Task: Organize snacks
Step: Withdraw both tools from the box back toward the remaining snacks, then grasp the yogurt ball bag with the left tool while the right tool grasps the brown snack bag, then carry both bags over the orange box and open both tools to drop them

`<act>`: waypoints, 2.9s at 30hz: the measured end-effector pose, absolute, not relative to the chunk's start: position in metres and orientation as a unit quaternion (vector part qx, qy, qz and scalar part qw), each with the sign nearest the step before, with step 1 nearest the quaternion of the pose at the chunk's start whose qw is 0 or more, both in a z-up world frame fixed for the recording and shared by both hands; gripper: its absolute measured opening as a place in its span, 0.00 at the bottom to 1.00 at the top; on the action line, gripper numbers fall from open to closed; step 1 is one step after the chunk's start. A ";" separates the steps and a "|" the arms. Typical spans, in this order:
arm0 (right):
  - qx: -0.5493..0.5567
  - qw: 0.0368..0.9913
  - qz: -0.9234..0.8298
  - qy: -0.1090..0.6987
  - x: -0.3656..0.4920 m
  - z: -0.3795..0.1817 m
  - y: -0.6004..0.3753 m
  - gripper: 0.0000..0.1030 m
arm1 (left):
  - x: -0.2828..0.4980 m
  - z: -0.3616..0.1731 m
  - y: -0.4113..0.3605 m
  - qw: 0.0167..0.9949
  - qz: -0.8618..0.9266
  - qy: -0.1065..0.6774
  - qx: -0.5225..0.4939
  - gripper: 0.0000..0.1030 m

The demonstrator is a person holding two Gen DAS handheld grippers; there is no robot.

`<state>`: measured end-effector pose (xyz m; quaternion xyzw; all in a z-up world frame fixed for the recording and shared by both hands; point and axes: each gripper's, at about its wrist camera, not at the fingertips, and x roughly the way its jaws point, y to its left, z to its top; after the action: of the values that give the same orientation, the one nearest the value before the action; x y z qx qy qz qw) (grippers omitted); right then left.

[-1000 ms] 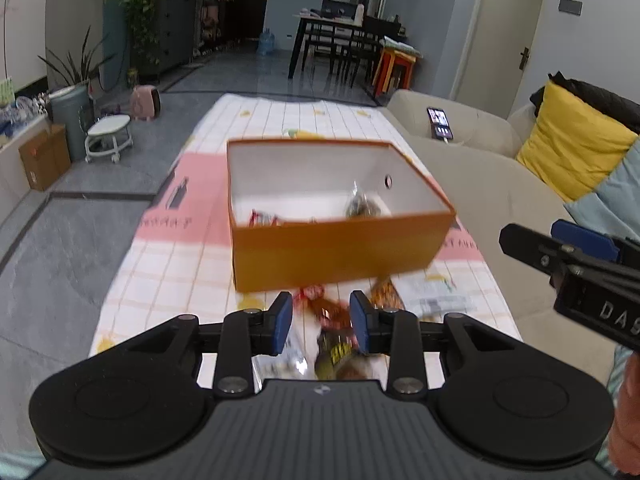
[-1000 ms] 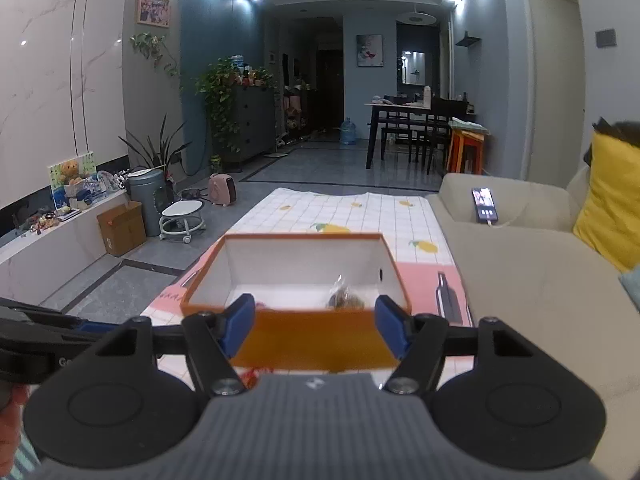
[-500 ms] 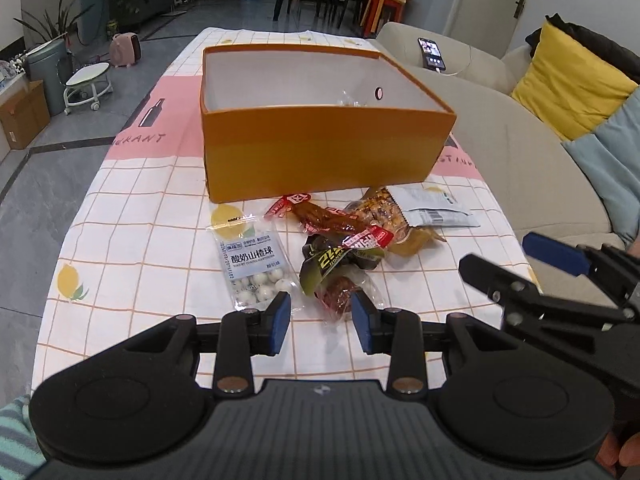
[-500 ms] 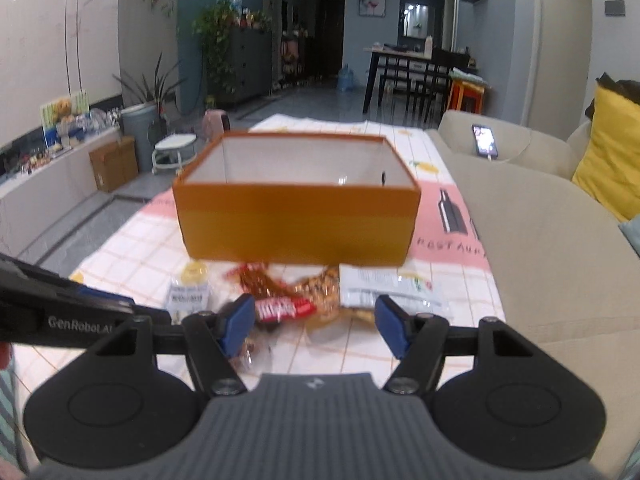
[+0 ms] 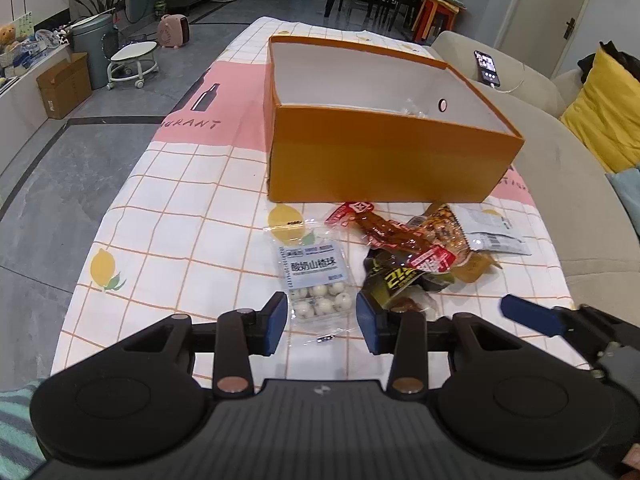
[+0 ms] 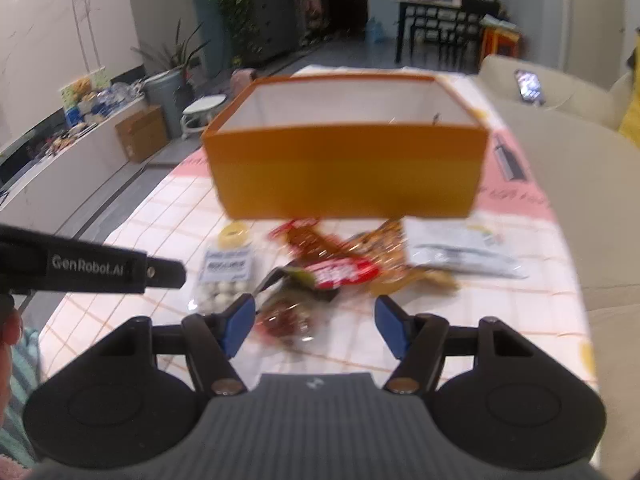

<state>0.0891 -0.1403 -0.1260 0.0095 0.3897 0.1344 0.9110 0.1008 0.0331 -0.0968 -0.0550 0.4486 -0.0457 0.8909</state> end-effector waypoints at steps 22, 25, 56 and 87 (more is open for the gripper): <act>-0.001 0.886 0.135 0.444 0.125 -0.164 -0.126 0.41 | 0.128 -0.122 0.035 0.871 -0.038 0.485 -0.070 0.73; -0.016 0.891 0.112 0.440 0.121 -0.163 -0.136 0.41 | 0.137 -0.128 0.031 0.868 -0.034 0.490 -0.078 0.78; 0.021 0.886 0.104 0.452 0.129 -0.172 -0.159 0.44 | 0.173 -0.170 0.008 0.872 0.035 0.489 -0.015 0.80; 0.013 0.915 0.128 0.383 0.078 -0.080 -0.179 0.39 | 0.107 -0.057 0.005 0.901 -0.059 0.429 -0.031 0.63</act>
<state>0.0778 -0.1787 -0.0804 0.0133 0.3829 0.1281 0.9148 0.1075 0.0052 -0.0572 -0.0311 0.4287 -0.0588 0.9010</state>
